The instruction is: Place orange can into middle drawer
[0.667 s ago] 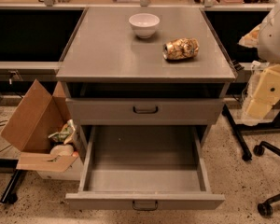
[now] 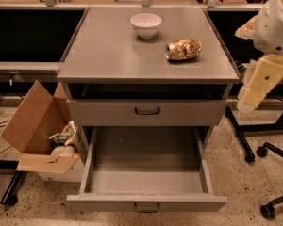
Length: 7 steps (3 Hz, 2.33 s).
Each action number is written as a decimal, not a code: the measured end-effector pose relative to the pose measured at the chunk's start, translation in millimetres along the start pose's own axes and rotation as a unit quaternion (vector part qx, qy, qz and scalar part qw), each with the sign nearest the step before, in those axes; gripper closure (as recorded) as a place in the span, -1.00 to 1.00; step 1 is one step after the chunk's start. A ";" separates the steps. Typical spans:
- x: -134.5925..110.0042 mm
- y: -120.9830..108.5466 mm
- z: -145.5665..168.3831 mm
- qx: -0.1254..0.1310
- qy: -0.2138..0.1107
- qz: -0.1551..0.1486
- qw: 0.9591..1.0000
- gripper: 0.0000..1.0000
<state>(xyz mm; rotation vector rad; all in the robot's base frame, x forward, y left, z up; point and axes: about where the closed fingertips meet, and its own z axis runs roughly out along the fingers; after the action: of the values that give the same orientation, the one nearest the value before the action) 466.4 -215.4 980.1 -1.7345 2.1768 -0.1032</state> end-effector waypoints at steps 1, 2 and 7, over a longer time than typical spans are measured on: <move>-8.9 -52.3 13.5 0.011 -0.045 -0.005 0.999 -1.00; -20.1 -102.4 34.0 0.009 -0.108 0.003 0.994 -1.00; -52.3 -209.5 145.2 0.049 -0.232 0.065 0.969 -1.00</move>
Offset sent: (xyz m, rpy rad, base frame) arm 0.1796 -0.0015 0.0093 0.3649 -0.1064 0.0741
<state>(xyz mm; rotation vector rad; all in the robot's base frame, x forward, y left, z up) 717.0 -193.6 913.6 -1.3882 1.8931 0.2065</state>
